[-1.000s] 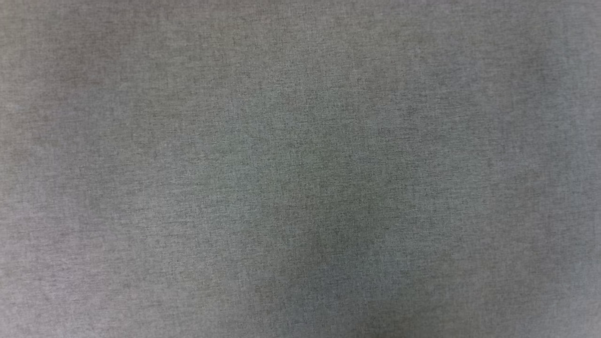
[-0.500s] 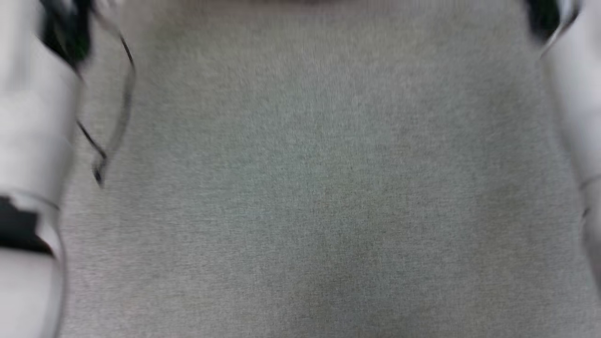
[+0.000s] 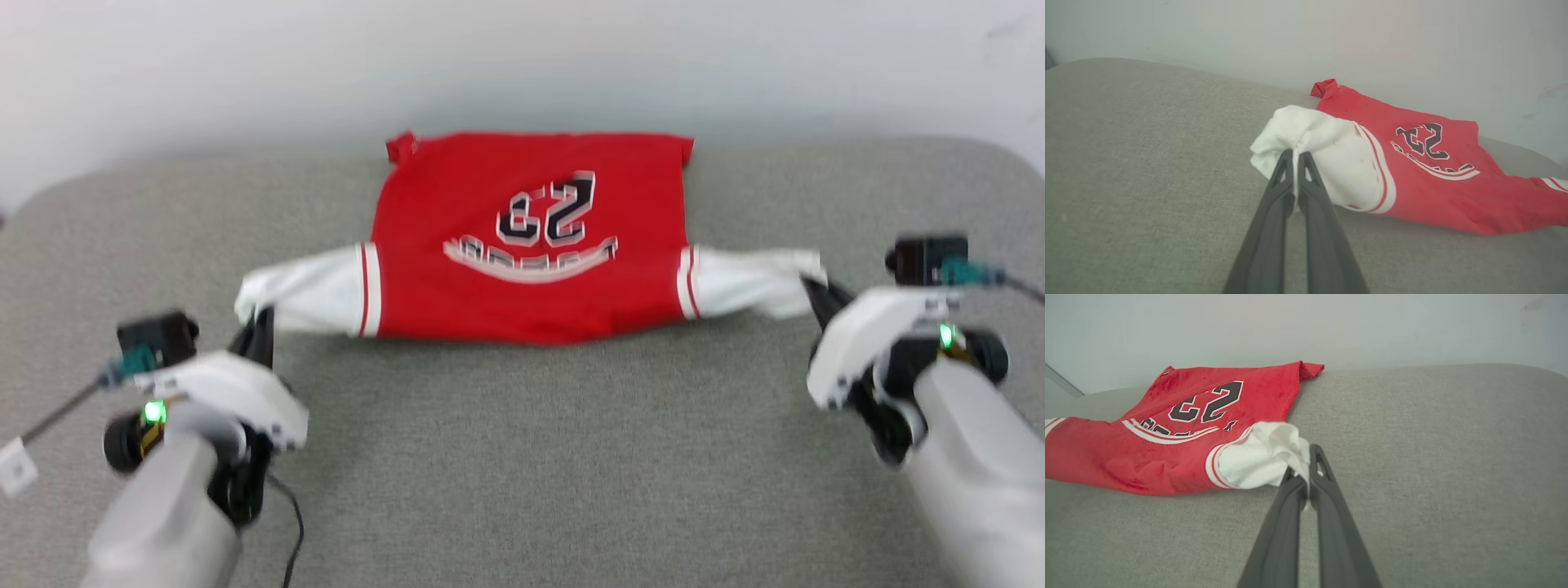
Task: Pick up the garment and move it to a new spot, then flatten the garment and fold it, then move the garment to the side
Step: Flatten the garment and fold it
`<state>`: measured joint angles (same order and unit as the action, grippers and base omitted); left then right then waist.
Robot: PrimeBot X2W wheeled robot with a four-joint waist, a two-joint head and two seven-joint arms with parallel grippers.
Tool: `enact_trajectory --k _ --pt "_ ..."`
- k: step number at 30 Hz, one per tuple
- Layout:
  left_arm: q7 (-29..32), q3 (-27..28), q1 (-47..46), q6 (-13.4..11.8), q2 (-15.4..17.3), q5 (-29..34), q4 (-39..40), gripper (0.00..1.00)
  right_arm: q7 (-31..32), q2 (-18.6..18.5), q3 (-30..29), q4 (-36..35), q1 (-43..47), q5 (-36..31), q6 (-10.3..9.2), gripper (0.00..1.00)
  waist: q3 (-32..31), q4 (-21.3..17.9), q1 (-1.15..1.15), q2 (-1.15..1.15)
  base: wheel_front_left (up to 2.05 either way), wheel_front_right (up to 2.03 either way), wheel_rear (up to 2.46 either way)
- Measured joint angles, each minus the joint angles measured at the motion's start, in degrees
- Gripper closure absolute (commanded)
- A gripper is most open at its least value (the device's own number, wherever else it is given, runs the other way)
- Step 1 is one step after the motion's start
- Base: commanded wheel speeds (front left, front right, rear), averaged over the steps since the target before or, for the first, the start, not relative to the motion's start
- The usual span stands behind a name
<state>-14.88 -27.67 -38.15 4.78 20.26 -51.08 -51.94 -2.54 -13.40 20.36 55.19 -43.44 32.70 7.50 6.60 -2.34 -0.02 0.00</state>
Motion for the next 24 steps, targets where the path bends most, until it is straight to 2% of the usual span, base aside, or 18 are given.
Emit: enact_trajectory --k 6,11,14,17,20,21,22,24 --pt "0.1 0.6 16.5 -4.6 2.1 -1.3 10.9 1.0 1.7 -2.8 -1.6 -8.8 15.5 1.7 0.0 1.0 -7.3 0.5 -0.01 0.0 0.0 0.0 0.0" --pt "2.1 1.5 29.0 -11.1 5.1 -2.7 22.7 1.0 5.1 -3.8 -6.4 -18.8 29.2 1.3 0.01 1.0 -10.5 0.7 -0.01 0.0 0.0 0.0 0.0" --pt "3.9 1.6 35.4 -15.4 6.6 -3.3 30.0 1.0 9.6 -3.8 -10.5 -25.5 37.6 -0.4 0.0 1.0 -11.2 1.0 -0.01 0.0 0.0 0.0 0.0" --pt "5.2 1.9 40.8 -19.1 8.1 -3.8 36.0 1.0 14.4 -1.8 -14.8 -33.3 45.0 -3.5 0.0 1.0 -11.2 1.0 0.0 0.0 0.0 0.0 0.0" --pt "5.7 2.1 44.5 -21.8 8.8 -4.1 40.7 1.0 19.7 2.0 -19.1 -40.5 52.3 -6.5 0.01 0.99 -11.1 1.3 0.0 0.0 0.0 0.0 0.0" --pt "5.7 2.4 46.9 -23.6 9.4 -4.2 44.1 1.0 24.6 5.0 -22.6 -45.5 57.9 -8.4 -0.01 0.21 -11.1 1.7 0.0 0.0 0.0 0.0 0.0" --pt "5.6 2.5 47.4 -24.1 9.5 -4.1 45.1 1.0 26.0 5.9 -23.2 -47.0 59.4 -8.9 -0.01 0.0 -11.1 1.8 0.0 0.0 0.0 0.0 0.0" --pt "5.0 2.4 47.4 -24.7 9.8 -3.2 47.2 1.0 27.0 7.1 -24.2 -50.4 60.4 -10.2 0.0 0.0 -10.9 2.0 0.0 0.0 0.0 0.0 0.0"
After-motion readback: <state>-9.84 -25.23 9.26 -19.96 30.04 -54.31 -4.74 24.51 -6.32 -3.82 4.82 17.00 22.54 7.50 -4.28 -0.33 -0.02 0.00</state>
